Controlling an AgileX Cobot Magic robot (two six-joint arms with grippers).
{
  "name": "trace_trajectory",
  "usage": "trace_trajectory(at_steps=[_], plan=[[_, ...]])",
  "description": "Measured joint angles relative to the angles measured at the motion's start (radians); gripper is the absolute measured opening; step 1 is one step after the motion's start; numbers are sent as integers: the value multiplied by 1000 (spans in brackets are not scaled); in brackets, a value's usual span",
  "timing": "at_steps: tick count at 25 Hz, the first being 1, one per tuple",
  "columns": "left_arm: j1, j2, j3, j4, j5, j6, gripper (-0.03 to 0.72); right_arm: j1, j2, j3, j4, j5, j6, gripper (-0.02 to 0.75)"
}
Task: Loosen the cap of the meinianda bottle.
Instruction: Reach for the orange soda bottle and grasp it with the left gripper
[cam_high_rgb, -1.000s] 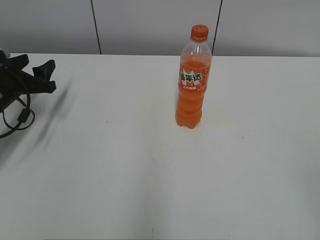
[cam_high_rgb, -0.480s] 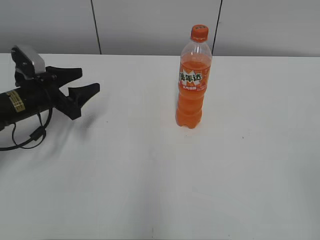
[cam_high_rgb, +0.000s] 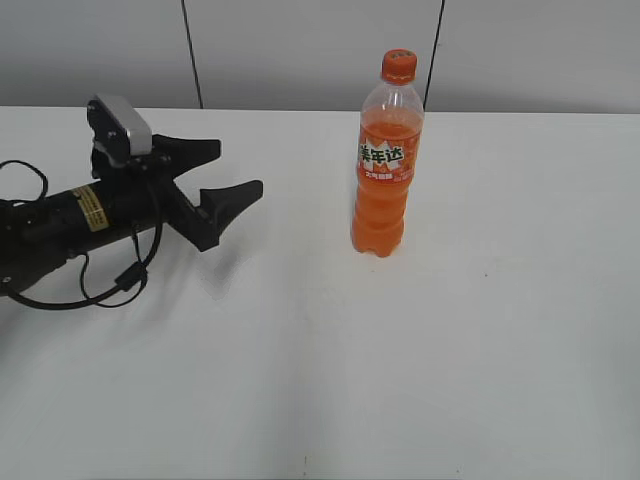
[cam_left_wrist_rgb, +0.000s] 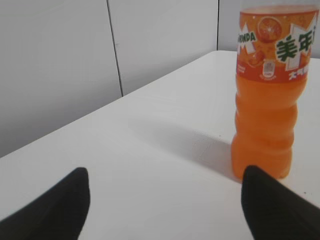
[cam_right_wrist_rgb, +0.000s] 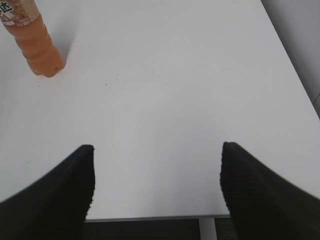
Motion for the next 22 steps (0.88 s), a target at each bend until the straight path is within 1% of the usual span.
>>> trace_trajectory(at_steps=[4,9,14,22], plan=[[-55,19,-25,-49,-1,-4,570,0,0,0,0,0,0,586],[-121,107,-105,-58,-1,-58,570,0,0,0,0,0,0,586],[-185,177,-182,-59,-1,-83,570,0,0,0,0,0,0,586],[-252,233,-255,-69,0,-92,570,0,0,0,0,0,0,586]])
